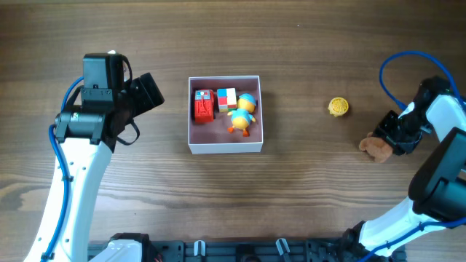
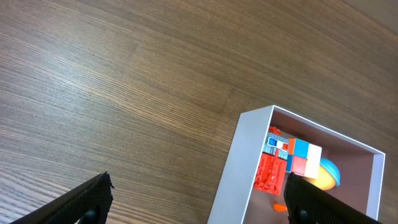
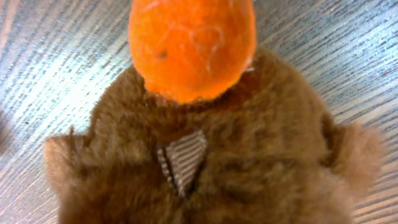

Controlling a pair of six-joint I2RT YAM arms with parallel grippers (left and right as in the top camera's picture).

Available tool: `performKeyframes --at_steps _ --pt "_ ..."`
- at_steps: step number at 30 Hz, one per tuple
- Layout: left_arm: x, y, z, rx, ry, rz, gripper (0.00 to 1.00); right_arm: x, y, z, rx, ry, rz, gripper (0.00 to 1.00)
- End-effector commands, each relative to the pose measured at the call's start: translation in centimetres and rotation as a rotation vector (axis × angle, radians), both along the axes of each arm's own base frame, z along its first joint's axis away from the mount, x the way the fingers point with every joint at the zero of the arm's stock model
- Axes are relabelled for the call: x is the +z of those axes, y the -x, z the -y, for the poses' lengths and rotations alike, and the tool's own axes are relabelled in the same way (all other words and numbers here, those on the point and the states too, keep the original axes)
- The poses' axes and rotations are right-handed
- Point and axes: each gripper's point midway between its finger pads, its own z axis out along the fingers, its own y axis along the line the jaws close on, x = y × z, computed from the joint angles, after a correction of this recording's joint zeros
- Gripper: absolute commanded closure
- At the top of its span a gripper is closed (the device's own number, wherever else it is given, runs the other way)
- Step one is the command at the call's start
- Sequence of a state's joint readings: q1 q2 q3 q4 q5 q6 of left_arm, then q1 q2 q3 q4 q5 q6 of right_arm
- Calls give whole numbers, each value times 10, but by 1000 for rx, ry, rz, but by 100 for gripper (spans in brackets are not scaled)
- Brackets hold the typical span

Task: Pack container
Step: 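Move the right gripper to the brown plush and grasp it, then lower the brown plush into the box and release it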

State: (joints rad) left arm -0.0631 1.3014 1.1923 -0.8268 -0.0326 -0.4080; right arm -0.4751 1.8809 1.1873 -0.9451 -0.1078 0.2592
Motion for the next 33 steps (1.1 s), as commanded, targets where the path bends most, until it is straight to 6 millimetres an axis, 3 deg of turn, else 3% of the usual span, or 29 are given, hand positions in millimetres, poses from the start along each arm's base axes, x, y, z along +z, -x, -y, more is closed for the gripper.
performKeyframes --at_steps 1,3,4,5,7,9,11,14,19,24,27,33 --pt "3 1 -4 4 -14 9 11 82 -47 -16 158 88 251 96" --pt "2 1 -4 4 -15 8 11 145 -69 -58 363 132 444 96" --pt "2 1 -4 4 -15 8 11 179 -75 -92 512 160 555 96" --pt "3 1 -4 4 -15 8 11 203 -75 -125 650 180 643 96" --pt "3 1 -7 11 -18 10 11 231 -64 -202 949 176 774 96" --pt "4 -1 -21 72 -4 15 12 232 -46 -264 1171 131 814 96" --pt "3 4 -62 247 43 12 11 222 -31 -325 1336 82 830 96" --pt "0 11 -88 327 68 0 11 202 -25 -371 1443 34 831 96" --pt "-1 15 -93 345 69 -12 11 143 -24 -420 1596 -11 750 96" --pt "-2 16 -93 345 69 -16 11 91 -32 -428 1721 -3 666 96" --pt "-2 16 -93 345 69 -17 11 79 -31 -428 1758 -2 641 96" --pt "-4 19 -93 346 70 -31 11 76 -25 -434 1875 -40 670 96"
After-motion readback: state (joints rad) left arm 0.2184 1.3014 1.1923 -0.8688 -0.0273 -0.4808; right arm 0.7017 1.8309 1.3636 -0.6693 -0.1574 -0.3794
